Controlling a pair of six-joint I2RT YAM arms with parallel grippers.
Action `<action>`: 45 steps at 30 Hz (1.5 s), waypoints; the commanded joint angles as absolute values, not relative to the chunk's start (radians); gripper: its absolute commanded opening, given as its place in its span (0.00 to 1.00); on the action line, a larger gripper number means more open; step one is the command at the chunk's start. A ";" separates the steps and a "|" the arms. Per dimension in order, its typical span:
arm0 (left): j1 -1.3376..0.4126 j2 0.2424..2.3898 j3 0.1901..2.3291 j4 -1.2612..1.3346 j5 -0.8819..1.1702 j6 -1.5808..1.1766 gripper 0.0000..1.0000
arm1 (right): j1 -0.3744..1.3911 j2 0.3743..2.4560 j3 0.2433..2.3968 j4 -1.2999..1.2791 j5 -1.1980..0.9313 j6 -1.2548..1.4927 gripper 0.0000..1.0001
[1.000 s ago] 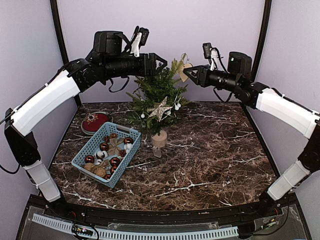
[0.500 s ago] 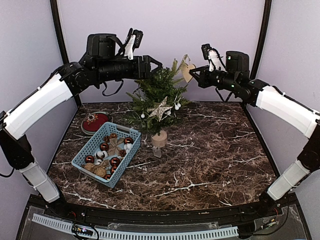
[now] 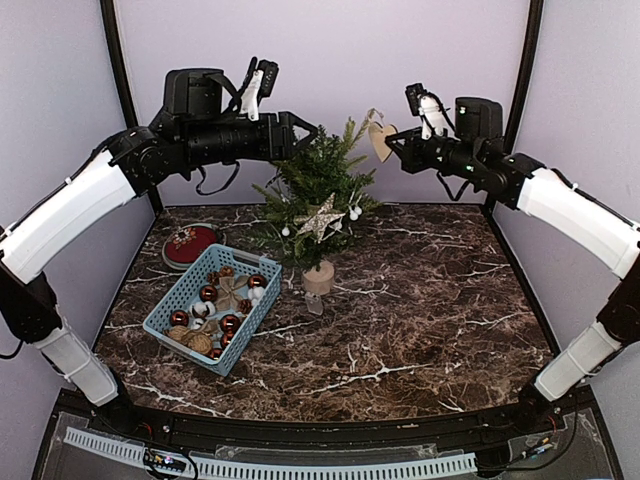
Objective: Decorate the small christmas tree
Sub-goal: Adjust the ornament heart on the branch, then pick up the ornament cotton from the bin.
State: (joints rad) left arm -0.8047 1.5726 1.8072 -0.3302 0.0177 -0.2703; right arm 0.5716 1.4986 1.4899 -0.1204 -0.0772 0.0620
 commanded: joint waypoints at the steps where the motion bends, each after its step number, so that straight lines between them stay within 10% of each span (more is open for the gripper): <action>1: -0.799 1.512 1.787 -0.309 0.012 -0.273 0.61 | 0.586 1.481 1.469 -0.096 -0.076 0.062 0.10; 9: -0.796 1.480 1.781 -0.348 -0.015 -0.277 0.62 | 0.587 1.409 1.410 -0.090 -0.078 0.092 0.54; 17: -0.783 1.352 1.630 -0.425 -0.119 -0.319 0.66 | 0.587 1.237 1.303 -0.119 -0.006 0.147 0.76; 34: -0.702 0.933 0.842 -0.538 -0.179 -0.680 0.80 | 0.588 0.828 0.930 -0.235 -0.054 0.473 0.83; 45: -0.560 0.959 0.646 -0.483 -0.135 -0.707 0.66 | 0.589 0.804 0.804 -0.184 -0.131 0.570 0.79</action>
